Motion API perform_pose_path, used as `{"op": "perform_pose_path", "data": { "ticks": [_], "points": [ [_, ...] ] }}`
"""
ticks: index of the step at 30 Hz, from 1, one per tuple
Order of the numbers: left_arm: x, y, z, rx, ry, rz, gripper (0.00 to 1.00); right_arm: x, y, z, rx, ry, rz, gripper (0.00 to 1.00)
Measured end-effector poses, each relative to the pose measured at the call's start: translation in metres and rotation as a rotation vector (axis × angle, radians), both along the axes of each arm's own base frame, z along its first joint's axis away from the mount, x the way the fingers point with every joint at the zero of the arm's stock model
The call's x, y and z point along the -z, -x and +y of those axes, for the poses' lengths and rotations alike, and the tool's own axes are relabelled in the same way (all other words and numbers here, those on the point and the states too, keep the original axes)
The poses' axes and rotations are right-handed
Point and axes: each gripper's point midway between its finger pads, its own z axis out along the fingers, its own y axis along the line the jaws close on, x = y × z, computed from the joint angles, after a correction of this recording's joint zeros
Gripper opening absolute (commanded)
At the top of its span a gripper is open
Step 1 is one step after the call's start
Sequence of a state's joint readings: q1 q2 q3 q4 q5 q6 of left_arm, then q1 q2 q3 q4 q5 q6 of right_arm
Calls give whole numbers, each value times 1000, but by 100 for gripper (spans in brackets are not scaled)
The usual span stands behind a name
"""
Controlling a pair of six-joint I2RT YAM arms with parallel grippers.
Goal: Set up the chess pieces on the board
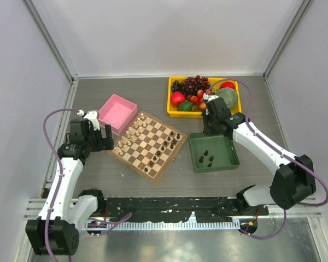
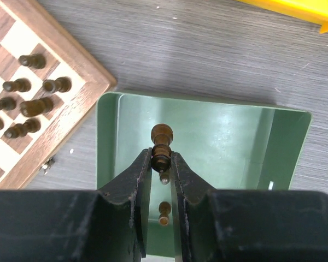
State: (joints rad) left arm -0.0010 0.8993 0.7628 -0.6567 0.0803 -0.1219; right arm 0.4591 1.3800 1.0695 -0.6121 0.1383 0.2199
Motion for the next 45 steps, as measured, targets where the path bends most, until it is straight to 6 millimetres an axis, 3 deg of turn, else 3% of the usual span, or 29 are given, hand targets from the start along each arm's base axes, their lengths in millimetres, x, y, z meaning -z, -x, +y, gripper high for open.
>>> {"op": "perform_pose_path", "data": {
  "ticks": [5,13,19,26,33,45],
  "points": [
    [0,0,0,1,0,0,99,-7,15,21,-61,-30,4,10],
    [0,0,0,1,0,-1,99,-13,55,92,-267,-75,39,11],
    [0,0,0,1,0,-1,99,2,83,132,-383,-84,114,10],
    [0,0,0,1,1,-1,99,28,80,150,-401,-58,167,10],
    [-1,0,-1,2,2,-2,99,34,64,170,-406,-61,161,10],
    [-1,0,-1,3,2,-3,99,44,61,173,-416,-39,178,11]
  ]
}}
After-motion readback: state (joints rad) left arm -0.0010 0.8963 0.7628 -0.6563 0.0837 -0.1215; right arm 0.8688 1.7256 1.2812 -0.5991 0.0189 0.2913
